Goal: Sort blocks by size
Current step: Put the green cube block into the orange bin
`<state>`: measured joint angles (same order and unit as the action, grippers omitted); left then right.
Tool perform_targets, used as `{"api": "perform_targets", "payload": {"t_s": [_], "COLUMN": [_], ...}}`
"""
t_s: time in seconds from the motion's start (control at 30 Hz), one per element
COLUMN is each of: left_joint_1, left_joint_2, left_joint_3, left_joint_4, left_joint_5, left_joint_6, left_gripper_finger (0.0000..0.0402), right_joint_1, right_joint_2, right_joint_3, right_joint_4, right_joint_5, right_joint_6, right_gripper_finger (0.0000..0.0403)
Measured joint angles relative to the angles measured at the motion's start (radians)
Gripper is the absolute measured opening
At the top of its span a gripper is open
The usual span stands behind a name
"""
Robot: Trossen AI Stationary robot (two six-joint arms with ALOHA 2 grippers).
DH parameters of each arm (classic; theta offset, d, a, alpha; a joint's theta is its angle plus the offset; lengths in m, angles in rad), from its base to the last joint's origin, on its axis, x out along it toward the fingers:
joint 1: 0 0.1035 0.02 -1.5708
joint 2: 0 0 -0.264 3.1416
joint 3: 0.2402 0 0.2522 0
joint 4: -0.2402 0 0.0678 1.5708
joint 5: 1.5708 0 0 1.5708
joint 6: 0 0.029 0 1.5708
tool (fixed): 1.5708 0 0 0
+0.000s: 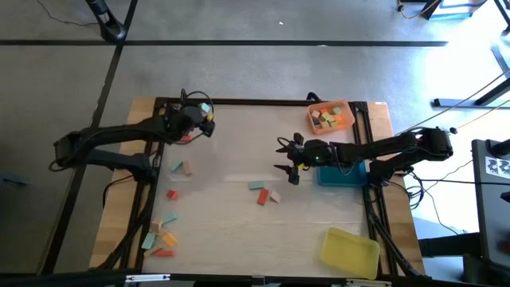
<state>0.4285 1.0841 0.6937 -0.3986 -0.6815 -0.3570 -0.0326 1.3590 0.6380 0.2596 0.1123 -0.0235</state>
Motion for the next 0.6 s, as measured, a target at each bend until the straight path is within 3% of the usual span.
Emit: {"api": "perform_targets", "payload": {"t_s": [0.6], "left_joint_1": [0.266], "left_joint_2": [0.305], "left_joint_3": [0.003], "left_joint_4": [-0.050], "left_joint_5": [0.074], "left_joint_6": [-0.011], "left_gripper_finger": [0.0197], "right_joint_1": [0.000], "right_joint_2": [0.000], "right_joint_3": [-0.005], "right_joint_4": [0.012], "right_joint_5": [0.002], "right_joint_6": [0.000], "right_gripper_finger": [0.0269]}}
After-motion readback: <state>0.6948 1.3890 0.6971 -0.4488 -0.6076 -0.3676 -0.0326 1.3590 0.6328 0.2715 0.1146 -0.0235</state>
